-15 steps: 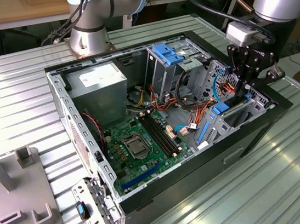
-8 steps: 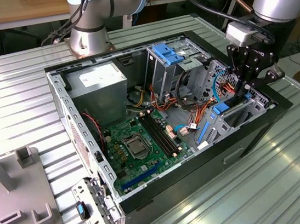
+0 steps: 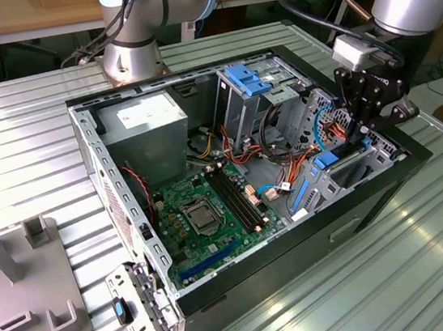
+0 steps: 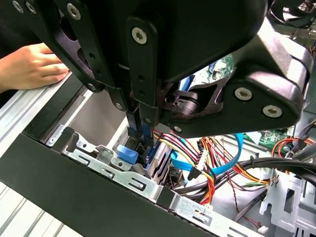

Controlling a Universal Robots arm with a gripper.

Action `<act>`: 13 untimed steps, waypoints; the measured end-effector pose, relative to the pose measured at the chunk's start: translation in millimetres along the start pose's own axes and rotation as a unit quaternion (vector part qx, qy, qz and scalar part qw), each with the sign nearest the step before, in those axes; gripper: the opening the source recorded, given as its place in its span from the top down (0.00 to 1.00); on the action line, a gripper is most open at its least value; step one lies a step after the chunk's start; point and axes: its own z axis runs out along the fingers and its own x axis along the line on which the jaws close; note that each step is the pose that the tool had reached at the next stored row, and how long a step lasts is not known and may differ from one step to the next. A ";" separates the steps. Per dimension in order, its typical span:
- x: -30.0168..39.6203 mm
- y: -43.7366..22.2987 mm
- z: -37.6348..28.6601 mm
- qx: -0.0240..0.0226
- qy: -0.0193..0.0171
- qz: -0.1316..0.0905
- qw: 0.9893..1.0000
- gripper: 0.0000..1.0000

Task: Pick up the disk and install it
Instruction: 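Insert the disk into the insertion slot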

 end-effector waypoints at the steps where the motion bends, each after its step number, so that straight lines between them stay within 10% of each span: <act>1: 0.0 0.0 0.5 0.000 0.000 0.000 1.000 0.84; 13: -0.3 0.4 4.4 0.000 -0.002 -0.002 1.000 0.84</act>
